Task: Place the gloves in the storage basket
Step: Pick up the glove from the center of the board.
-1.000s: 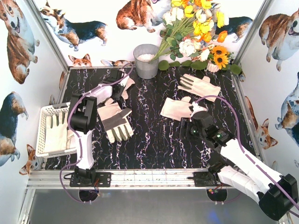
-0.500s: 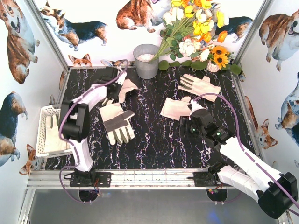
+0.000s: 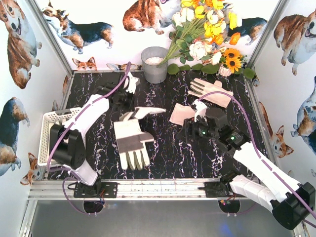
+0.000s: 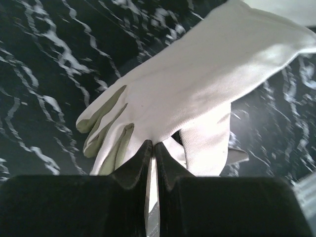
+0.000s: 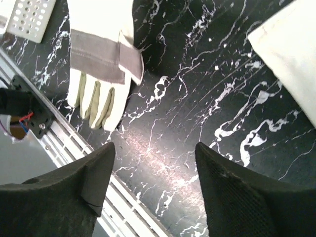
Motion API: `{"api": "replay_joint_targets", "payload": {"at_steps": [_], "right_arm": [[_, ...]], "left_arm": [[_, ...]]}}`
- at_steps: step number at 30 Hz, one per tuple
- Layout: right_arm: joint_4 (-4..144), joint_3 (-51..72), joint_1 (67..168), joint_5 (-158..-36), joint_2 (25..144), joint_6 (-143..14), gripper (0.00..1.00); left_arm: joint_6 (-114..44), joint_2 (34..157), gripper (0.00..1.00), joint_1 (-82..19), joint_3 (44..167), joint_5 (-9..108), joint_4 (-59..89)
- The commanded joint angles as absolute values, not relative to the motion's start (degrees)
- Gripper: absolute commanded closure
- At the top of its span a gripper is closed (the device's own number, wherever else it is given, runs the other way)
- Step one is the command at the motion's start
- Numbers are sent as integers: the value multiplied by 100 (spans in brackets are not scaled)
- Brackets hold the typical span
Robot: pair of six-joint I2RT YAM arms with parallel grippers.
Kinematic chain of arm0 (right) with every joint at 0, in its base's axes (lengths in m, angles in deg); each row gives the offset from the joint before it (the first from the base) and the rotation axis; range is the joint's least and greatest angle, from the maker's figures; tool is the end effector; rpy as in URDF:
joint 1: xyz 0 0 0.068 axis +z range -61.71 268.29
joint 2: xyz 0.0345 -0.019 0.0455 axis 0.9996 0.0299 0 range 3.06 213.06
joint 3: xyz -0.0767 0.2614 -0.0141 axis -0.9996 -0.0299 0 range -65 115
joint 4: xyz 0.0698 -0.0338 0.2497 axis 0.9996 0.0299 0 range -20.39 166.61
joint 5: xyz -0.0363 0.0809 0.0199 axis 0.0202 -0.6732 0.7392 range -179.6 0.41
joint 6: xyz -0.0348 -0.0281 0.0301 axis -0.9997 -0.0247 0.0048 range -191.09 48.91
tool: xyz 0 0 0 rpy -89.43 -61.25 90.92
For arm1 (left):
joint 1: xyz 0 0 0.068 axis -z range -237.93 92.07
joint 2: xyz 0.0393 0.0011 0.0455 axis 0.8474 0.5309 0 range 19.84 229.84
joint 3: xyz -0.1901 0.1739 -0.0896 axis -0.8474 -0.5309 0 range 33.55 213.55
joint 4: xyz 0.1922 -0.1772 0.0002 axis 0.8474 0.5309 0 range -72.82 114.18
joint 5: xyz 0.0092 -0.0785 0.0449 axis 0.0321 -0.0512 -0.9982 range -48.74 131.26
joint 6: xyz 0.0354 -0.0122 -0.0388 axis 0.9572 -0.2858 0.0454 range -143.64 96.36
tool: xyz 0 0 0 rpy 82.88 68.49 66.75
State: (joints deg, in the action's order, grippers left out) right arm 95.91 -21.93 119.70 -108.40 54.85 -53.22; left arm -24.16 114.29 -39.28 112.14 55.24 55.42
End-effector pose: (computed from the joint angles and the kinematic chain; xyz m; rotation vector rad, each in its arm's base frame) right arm 0.1615 0.1121 0.2813 -0.4605 2.2244 0.8316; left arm 0.3347 -0.1220 0.2795 0.4978 2.4815 -0.4421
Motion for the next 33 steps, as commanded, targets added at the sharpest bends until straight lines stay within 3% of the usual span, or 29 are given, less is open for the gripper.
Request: {"api": "replay_joint_targets", "payload": {"at_steps": [1,7,12,16,33], "right_arm": [[9074,-2048,11978,-11361,5124,-6058,25],[8474,-2262,12245,-11457,4974,-6453,2],[8506,-2118,13110,-10281,5172,-7554,1],[8312,-1987,13283,-10075,5425,-8181,0],[6797,-2342,13390,-11404,6448,-9151,0]], "left_arm": [[-2956,10824,100,-3703,11032,6312,6029],[-3328,10265,100,-3431,10738,6785,6264],[-3399,10127,100,-3120,10699,6816,6492],[-3405,10161,100,-2981,10866,7011,6607],[-3653,10353,100,-2320,11393,7712,6723]]}}
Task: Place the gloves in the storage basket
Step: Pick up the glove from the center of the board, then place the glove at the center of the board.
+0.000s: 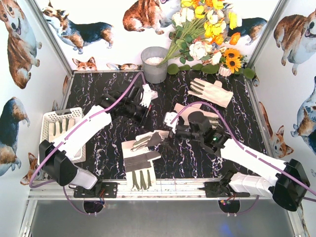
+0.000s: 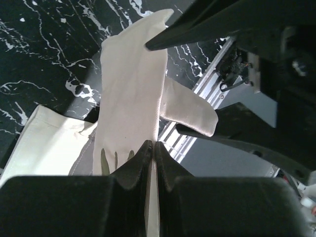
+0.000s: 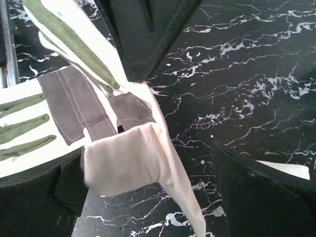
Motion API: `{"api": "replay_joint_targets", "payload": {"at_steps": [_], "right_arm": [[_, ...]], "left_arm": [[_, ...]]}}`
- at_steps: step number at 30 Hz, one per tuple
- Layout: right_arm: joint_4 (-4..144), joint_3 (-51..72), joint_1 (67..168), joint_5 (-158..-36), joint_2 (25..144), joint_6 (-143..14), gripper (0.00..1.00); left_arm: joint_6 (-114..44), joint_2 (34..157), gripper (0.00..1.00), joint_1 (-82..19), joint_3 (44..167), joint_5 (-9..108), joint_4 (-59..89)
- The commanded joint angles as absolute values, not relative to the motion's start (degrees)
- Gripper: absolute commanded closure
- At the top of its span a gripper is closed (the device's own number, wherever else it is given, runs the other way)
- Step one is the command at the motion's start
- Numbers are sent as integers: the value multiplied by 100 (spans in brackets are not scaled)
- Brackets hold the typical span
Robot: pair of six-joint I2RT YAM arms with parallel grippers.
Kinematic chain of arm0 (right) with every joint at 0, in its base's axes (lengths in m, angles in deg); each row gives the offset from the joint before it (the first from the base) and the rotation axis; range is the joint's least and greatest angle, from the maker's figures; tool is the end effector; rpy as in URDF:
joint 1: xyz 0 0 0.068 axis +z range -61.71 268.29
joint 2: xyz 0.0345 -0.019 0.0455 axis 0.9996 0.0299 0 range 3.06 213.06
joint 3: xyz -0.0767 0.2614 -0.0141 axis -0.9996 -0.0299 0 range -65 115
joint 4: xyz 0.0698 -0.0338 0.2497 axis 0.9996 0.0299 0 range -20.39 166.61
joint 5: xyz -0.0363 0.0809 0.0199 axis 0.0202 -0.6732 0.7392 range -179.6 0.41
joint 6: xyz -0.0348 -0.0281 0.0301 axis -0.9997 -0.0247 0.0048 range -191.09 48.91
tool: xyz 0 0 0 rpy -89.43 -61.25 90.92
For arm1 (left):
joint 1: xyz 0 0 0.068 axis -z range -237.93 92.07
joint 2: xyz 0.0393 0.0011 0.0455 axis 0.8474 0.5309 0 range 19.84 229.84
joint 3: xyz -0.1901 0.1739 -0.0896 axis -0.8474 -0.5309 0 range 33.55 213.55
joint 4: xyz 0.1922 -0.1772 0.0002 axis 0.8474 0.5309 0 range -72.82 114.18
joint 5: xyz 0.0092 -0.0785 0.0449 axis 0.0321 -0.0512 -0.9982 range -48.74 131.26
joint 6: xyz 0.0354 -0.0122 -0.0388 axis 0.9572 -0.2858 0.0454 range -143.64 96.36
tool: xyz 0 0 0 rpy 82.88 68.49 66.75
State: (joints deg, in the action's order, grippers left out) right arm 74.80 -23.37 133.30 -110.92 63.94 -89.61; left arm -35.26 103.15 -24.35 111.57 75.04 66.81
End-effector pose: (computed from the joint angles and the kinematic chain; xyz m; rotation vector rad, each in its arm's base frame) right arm 0.1607 0.1791 0.2756 -1.2677 1.5836 0.6662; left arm 0.2375 -0.1814 0.3280 0.7423 2.5117 -1.0474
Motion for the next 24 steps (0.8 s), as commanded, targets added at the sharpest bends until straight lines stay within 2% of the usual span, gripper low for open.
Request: {"api": "replay_joint_targets", "payload": {"at_steps": [1,4,7,8,11,16,19,24], "right_arm": [[6824,-2324,13394,-11448,6475,-9172,0],[6911,-2264,13424,-11508,6548,-9187,0],[6926,-2263,13434,-11462,6641,-9163,5],[6915,-2270,13434,-11381,6672,-9091,9],[6821,-2276,13434,-11168,6678,-8817,33],[6712,-2298,13434,-11125,6678,-8457,62],[6774,-2290,13434,-11090,6678,-8334,84],[6881,-2307,13434,-11168,6651,-8021,100]], "left_arm": [[-3675,10351,100,-2287,11408,7718,6711],[-3748,10351,100,-2216,11439,7786,6654],[-3773,10341,100,-2145,11492,7894,6583],[-3755,10341,100,-2138,11514,7915,6589],[-3688,10395,100,-2139,11580,7971,6653],[-3586,10498,100,-2129,11712,7942,6822],[-3610,10485,100,-2134,11720,7966,6792],[-3676,10411,100,-2128,11776,7849,6781]]}}
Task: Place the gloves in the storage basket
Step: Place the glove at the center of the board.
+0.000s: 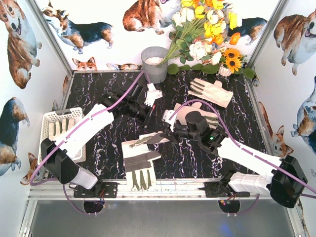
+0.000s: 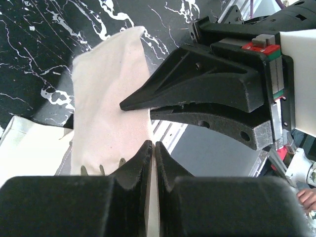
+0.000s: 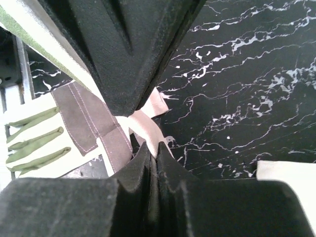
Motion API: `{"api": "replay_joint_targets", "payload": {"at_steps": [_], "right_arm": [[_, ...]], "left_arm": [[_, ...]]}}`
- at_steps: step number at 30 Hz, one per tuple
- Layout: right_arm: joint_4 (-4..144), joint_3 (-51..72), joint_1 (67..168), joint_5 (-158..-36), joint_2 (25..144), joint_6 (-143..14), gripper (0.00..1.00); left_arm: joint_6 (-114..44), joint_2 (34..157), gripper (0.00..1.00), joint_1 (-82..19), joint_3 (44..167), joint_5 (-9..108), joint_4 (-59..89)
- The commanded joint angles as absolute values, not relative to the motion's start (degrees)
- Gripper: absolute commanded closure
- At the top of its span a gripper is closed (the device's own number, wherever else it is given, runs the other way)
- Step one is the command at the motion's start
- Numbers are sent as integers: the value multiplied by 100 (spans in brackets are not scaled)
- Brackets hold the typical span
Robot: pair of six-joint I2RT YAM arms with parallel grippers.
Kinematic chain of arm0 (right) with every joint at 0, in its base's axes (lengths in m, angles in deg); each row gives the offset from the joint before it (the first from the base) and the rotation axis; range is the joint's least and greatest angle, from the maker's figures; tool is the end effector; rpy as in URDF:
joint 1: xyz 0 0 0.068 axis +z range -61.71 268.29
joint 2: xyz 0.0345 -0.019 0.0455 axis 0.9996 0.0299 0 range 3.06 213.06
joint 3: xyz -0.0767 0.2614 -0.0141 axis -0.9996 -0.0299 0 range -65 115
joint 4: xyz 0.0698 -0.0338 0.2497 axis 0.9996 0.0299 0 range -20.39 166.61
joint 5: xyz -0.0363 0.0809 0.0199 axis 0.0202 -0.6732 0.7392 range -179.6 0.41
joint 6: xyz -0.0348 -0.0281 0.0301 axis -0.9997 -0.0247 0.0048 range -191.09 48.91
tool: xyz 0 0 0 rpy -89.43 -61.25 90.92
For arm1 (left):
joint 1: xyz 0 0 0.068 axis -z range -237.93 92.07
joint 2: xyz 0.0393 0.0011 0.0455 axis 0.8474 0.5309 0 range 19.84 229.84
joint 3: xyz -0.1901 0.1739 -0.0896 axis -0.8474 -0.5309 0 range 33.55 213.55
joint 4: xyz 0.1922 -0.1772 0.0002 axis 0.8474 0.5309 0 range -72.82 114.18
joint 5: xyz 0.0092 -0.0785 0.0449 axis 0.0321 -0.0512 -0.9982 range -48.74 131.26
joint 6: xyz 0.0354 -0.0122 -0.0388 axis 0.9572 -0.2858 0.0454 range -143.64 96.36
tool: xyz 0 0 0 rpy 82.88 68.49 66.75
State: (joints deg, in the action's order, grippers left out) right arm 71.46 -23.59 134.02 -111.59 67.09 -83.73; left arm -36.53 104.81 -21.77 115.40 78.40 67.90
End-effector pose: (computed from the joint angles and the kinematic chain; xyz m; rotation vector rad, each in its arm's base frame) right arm 0.1657 0.1891 0.2676 -1.2107 1.6474 0.7497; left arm 0.2337 -0.1973 0.3403 0.8040 2.4897 -1.1472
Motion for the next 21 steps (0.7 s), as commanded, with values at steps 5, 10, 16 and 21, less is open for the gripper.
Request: {"api": "replay_joint_targets", "payload": {"at_steps": [5,10,16,21], "right_arm": [[7185,-2224,13429,-10665,6381,-7074,100],[8425,-1731,13248,-9896,6254,-5874,100],[9051,-1811,11975,-10827,6362,-4001,100],[8970,-2295,11109,-11686,6110,-2546,100]], "left_arm": [[-3759,10307,67,-2130,12166,7113,6823],[-3637,10024,39,-2134,12565,5938,6593],[-3443,9216,10,-2180,11978,4348,5391],[-3155,8342,0,-2260,10923,3427,4234]]}}
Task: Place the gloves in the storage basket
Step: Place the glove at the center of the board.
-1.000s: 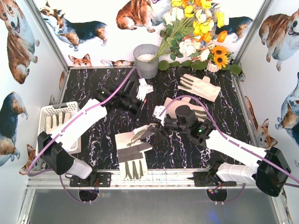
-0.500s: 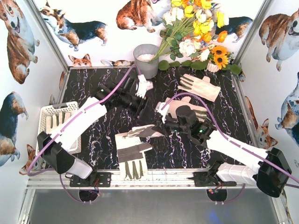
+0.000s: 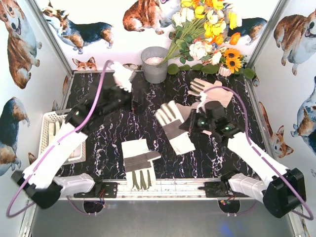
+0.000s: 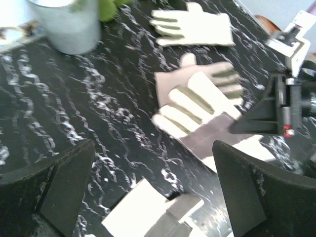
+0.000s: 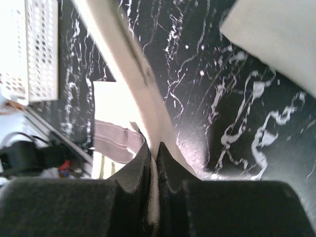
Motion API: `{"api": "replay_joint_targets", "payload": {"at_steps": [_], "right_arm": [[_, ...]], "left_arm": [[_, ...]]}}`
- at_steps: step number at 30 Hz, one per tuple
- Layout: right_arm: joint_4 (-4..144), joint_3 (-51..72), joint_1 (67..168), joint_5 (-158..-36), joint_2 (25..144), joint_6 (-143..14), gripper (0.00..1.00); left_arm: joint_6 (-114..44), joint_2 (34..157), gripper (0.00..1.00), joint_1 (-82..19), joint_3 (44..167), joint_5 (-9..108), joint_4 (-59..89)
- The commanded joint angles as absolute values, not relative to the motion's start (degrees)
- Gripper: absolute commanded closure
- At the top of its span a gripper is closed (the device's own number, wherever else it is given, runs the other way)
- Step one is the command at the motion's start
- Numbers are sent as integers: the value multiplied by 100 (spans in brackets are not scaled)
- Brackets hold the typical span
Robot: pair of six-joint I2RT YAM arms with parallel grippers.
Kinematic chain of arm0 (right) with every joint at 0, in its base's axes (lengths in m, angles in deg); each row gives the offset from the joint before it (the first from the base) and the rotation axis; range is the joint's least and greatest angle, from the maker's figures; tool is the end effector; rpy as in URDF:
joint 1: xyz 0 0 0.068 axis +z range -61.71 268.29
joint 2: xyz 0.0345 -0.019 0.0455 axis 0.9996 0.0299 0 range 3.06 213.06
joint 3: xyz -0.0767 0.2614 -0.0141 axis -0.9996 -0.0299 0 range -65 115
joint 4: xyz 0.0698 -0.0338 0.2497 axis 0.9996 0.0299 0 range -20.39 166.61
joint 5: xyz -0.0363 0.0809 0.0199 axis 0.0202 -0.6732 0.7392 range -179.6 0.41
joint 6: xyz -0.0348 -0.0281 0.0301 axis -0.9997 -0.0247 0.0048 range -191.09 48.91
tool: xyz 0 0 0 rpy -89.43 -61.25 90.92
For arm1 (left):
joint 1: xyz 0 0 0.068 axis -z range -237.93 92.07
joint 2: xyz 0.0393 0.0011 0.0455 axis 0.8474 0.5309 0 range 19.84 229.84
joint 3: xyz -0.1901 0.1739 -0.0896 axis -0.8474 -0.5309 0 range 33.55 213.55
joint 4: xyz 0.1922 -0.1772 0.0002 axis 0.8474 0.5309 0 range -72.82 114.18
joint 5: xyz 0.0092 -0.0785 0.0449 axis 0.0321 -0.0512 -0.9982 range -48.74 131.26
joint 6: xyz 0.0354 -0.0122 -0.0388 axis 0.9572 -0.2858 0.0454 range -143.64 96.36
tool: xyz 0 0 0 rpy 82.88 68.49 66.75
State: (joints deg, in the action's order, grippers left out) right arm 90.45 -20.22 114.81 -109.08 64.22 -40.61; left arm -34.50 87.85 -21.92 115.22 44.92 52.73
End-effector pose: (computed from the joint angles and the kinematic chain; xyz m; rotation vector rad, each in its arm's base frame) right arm 0.2008 0.1135 0.2681 -0.1178 2.3344 0.9027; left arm 0.1982 -0.1468 0.4335 0.4778 1.9427 -0.5962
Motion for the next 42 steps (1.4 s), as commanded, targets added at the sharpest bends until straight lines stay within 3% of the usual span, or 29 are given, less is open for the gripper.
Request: {"api": "replay_joint_targets", "payload": {"at_steps": [1,9,18,24,33,42], "right_arm": [[8924,-2455,11061,-11739,6041,-2310,100],[8380,-3464,11055,-11608,5998,-1491,100],[9420,-3027,11258,-10768,7253,-2895,100],[9003,-2897,11934,-10203,7755,-2582,100],[8007,-3420,12098,-9367,7530,-1671,100],[7630,-3444,12151,-9688,7976,-1598,100]], "left_arm": [[-3077,8218,0,-2286,10748,3278,4134],[-2692,7762,0,-2507,9664,2480,3915],[-2365,7822,0,-2603,8796,1994,3821],[-2349,7720,0,-2631,8147,1837,3422],[-2355,7928,0,-2638,8063,1831,3462],[-2380,8105,0,-2642,8120,1830,3482]]}}
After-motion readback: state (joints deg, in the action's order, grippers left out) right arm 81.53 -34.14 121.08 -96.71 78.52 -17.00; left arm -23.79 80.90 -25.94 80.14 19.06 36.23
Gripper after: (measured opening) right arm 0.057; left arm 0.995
